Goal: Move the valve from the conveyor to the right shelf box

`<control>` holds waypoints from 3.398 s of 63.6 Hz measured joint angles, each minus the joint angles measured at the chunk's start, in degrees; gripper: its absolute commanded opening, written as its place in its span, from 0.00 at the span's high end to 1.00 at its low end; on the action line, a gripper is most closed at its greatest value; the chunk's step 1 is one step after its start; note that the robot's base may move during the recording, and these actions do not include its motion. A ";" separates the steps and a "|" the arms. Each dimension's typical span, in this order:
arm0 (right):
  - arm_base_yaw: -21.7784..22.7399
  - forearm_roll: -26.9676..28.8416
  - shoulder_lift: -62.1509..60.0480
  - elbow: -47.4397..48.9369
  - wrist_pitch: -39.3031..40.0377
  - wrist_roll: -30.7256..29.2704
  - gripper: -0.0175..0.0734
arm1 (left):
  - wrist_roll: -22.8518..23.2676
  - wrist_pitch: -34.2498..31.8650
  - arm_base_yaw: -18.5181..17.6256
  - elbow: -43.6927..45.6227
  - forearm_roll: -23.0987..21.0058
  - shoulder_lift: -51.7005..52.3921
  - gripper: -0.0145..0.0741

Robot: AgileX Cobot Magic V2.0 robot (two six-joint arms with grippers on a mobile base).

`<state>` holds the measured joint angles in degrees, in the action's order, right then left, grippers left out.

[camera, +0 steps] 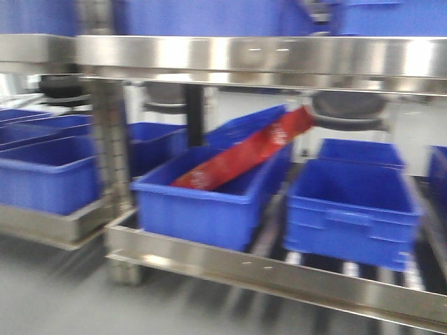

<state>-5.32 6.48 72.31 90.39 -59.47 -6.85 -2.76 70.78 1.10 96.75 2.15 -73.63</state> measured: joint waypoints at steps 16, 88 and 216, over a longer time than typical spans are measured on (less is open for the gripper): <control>0.00 0.00 0.00 0.00 0.00 0.00 0.98 | 0.00 0.00 0.00 0.00 0.00 0.00 0.96; 0.00 -0.43 0.00 0.00 0.00 0.00 0.98 | 0.00 -13.05 0.00 0.00 -0.47 0.00 0.96; 0.00 -0.22 0.00 0.00 0.00 0.00 0.98 | 0.00 -33.31 0.00 0.00 -0.24 0.00 0.96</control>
<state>-5.32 6.26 72.31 90.39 -59.47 -6.85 -2.76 37.47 1.10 96.75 1.91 -73.63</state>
